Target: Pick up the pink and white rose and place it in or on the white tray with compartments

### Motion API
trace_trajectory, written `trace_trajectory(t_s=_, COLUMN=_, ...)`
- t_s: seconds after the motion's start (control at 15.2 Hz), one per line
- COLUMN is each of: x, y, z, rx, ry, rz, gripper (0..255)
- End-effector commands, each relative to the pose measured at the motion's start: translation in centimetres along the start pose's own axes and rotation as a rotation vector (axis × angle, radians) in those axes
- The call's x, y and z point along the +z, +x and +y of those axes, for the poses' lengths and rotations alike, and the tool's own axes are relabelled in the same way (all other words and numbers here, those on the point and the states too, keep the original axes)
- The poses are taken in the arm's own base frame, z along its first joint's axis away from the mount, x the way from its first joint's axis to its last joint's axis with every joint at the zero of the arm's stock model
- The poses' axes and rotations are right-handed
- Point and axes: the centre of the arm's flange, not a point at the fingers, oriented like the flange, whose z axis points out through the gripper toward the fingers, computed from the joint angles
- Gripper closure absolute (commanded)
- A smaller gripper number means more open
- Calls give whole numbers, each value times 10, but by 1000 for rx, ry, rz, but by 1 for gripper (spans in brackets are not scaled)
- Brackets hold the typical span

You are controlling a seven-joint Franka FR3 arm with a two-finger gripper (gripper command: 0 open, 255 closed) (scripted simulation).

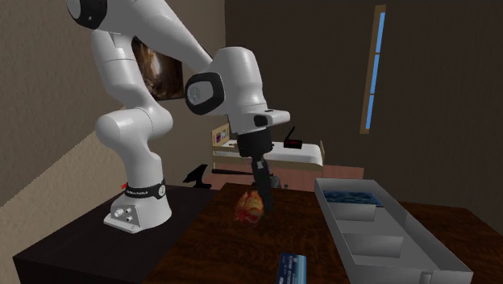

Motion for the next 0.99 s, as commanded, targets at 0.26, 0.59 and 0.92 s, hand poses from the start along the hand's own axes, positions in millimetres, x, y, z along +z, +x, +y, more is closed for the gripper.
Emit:
trace_trajectory(t_s=0.26, x=-31, y=6, z=6, rx=0, ry=0, rz=0, gripper=255)
trace_trajectory(t_s=0.59, x=-56, y=12, z=11, rx=0, ry=0, rz=0, gripper=255)
trace_trajectory(t_s=0.92, x=-67, y=41, z=11, rx=0, ry=0, rz=0, gripper=255)
